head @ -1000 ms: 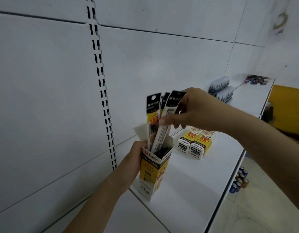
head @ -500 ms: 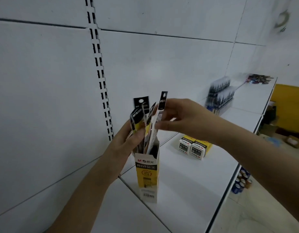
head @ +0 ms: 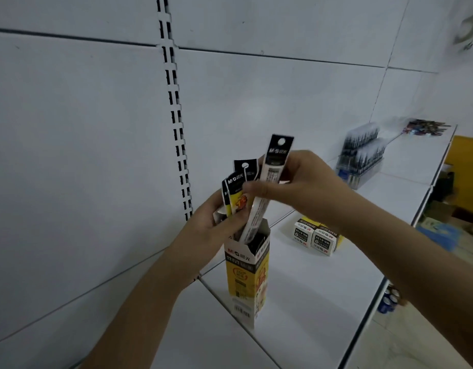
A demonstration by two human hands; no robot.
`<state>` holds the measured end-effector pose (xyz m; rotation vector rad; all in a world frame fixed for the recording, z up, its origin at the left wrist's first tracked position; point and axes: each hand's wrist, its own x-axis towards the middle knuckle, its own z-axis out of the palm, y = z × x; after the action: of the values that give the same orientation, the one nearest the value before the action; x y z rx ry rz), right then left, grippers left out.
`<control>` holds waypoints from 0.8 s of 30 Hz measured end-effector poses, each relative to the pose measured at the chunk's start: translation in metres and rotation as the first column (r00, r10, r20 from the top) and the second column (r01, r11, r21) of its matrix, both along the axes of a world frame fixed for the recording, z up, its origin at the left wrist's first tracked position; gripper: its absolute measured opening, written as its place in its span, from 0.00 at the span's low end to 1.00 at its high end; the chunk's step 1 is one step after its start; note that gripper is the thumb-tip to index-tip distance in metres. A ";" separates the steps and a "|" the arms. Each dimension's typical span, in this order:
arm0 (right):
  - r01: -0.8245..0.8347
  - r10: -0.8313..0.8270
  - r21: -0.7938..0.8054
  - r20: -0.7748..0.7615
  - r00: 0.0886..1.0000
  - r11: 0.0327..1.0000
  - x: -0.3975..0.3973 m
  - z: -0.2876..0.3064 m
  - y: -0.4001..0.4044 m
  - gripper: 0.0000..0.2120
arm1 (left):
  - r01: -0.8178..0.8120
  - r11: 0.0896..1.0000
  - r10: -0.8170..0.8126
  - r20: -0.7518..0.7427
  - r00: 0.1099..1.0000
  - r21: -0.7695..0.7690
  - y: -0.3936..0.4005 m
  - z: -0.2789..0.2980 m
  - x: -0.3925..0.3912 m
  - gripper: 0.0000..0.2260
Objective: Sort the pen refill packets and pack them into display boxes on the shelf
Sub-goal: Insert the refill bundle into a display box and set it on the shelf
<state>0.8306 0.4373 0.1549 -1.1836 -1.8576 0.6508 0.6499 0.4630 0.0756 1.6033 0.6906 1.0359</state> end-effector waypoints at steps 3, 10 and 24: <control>-0.002 0.002 -0.005 0.011 1.000 1.000 0.007 0.006 0.000 0.05 | 0.066 0.993 -0.060 0.065 0.996 -0.096 0.003 -0.006 -0.007 0.18; 0.015 -0.013 -0.024 0.087 0.996 1.000 0.007 0.005 0.002 0.04 | 0.145 0.966 -0.081 0.283 0.956 -0.213 -0.001 -0.008 0.001 0.21; -0.128 0.130 -0.061 0.032 0.991 0.990 0.004 0.003 -0.001 0.04 | 0.090 0.994 -0.086 -0.077 0.993 0.058 0.002 -0.002 -0.025 0.15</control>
<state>0.8350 0.4359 0.1578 -1.1258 -1.9691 0.7656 0.6249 0.4650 0.0735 1.7174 0.6372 0.9454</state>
